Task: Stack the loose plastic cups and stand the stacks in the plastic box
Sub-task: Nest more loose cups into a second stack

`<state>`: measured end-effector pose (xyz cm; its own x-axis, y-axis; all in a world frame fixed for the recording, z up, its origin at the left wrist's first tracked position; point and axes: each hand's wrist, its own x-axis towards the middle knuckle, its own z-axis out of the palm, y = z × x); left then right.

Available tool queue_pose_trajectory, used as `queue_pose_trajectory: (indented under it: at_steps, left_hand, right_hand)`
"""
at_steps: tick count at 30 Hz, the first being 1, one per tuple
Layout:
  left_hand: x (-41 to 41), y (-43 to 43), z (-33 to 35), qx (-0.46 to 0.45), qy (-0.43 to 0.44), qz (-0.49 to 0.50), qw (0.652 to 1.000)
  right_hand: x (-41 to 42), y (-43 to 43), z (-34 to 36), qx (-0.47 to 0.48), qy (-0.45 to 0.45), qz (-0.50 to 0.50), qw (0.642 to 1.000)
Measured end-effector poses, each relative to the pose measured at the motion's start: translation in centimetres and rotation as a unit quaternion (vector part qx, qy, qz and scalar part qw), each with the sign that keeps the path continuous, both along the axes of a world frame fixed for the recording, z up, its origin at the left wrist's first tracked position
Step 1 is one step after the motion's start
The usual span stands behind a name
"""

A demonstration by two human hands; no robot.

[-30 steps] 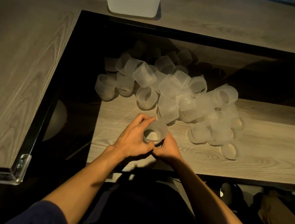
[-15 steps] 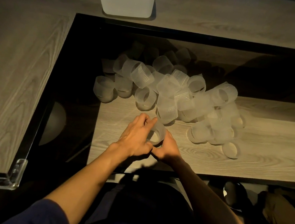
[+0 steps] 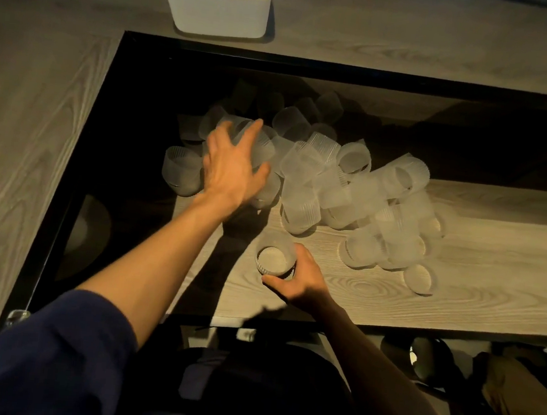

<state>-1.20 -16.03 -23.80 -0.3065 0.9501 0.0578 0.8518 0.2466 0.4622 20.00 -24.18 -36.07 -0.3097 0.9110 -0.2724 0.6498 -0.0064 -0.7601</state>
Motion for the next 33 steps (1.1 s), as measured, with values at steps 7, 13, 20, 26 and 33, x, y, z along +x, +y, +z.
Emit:
queue_pose_trajectory:
  at_steps: [7,13,20,26,33]
  left_hand:
    - [-0.4,1.3,-0.5,0.003,0.002,0.014,1.000]
    - [-0.8,1.1,-1.2,0.057,-0.020,0.019,0.998]
    - [-1.9,1.5,-1.8,0.109,-0.111,-0.037,0.987]
    - [-1.2,-0.4,-0.5,0.212,-0.231,-0.037,0.949]
    - [1.2,-6.7,-2.6,0.203,-0.330,-0.053,0.920]
  right_hand:
    - [0.2,0.0,0.0,-0.004,0.012,-0.010,1.000]
    - [0.1,-0.1,0.0,-0.006,0.014,-0.006,1.000]
    - [-0.1,0.2,0.4,-0.021,0.007,0.004,1.000]
    - [-0.3,0.2,0.6,-0.027,-0.009,0.005,1.000]
    - [-0.4,0.4,0.6,-0.026,-0.024,0.013,0.999]
